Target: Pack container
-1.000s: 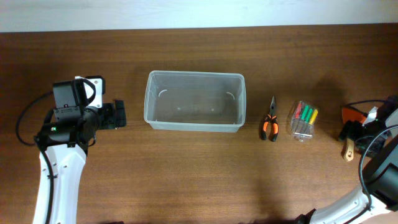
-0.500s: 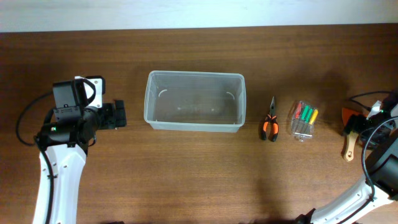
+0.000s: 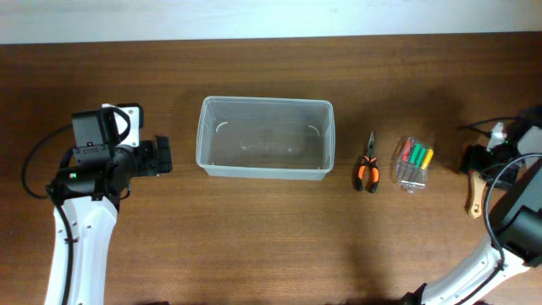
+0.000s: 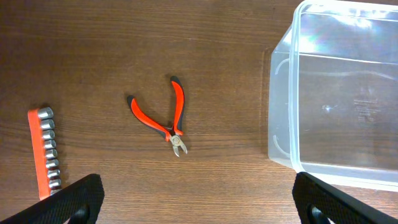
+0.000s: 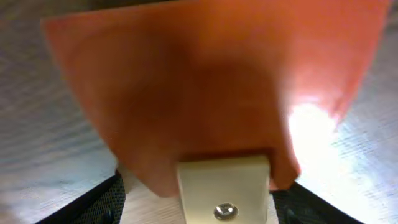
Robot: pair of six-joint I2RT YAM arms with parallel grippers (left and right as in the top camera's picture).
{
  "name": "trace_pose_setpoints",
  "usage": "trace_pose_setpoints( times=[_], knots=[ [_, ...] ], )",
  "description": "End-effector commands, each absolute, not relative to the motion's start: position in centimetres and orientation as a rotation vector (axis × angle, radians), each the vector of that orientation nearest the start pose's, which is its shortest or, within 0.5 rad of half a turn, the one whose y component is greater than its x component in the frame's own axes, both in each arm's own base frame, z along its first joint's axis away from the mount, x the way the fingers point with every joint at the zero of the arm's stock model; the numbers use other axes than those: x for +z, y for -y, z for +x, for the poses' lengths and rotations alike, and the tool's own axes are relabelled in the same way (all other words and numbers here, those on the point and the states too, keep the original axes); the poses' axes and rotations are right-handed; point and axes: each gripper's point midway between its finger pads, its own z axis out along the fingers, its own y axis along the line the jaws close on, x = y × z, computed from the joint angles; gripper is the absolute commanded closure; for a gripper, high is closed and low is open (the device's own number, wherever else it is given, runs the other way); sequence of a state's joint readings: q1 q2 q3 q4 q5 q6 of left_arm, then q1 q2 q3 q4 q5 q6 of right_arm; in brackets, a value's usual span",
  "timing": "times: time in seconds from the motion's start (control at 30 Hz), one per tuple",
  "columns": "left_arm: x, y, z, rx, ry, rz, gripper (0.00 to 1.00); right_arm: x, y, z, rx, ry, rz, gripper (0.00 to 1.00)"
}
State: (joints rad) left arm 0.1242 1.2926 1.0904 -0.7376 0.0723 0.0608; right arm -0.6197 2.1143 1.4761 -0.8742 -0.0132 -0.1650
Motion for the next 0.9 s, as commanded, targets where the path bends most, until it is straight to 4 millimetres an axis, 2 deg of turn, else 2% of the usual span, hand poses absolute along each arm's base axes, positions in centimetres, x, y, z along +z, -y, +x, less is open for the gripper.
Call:
trace_pose_setpoints(
  times=[0.0,0.47,0.63,0.77,0.87],
  knots=[
    [18.5,-2.9,34.7,-0.022,-2.49,-0.028,0.01,-4.2,20.5,32.2,0.126,-3.097,0.663,0.23],
    [18.5,-2.9,34.7,-0.022,-2.49,-0.028,0.01,-4.2,21.2,31.7,0.058,-3.12,0.647,0.24],
    [18.5,-3.0,34.7,-0.022,-2.49,-0.028,0.01,-4.2,21.4,31.5,0.041,-3.137,0.609,0.25],
    [18.5,-3.0,34.7,-0.022,-2.49,-0.028,0.01,-4.2,21.7,31.1,0.007,-3.172,0.511,0.25],
    [18.5,-2.9,34.7,-0.022,-2.49,-0.028,0.01,-4.2,22.5,30.8,-0.07,-3.184,0.499,0.25]
  ],
)
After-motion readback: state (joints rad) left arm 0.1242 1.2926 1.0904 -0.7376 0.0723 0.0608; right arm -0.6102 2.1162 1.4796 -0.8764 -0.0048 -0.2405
